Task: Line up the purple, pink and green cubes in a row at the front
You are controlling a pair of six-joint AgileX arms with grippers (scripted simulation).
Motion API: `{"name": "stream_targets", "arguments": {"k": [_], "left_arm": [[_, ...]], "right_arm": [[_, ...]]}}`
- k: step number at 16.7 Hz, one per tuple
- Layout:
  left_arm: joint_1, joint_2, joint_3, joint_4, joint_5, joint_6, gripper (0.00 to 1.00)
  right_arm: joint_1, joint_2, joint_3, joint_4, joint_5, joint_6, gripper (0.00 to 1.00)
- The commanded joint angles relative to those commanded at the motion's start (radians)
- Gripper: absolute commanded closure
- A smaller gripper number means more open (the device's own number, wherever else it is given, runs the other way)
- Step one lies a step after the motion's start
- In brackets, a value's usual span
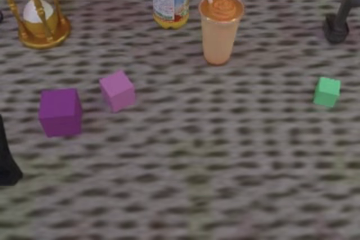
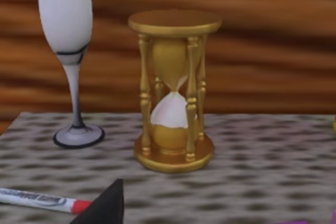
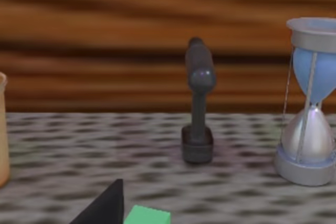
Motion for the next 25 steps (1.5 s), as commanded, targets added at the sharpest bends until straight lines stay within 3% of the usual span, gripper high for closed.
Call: {"name": "stream_targets", "arguments": {"k": [5, 9, 25], "left_arm": [[0.0, 0.0, 0.0, 0.0, 0.0, 0.0, 0.0], [0.0, 0.0, 0.0, 0.0, 0.0, 0.0, 0.0], [0.0, 0.0, 0.0, 0.0, 0.0, 0.0, 0.0]], "right_arm": [[0.007, 0.06, 0.061, -0.039, -0.003, -0.039, 0.0], [0.022, 0.285, 0.284, -0.176, -0.005, -0.168, 0.0], [0.094, 1.946, 1.637, -1.058, 0.004, -0.946, 0.0]]}}
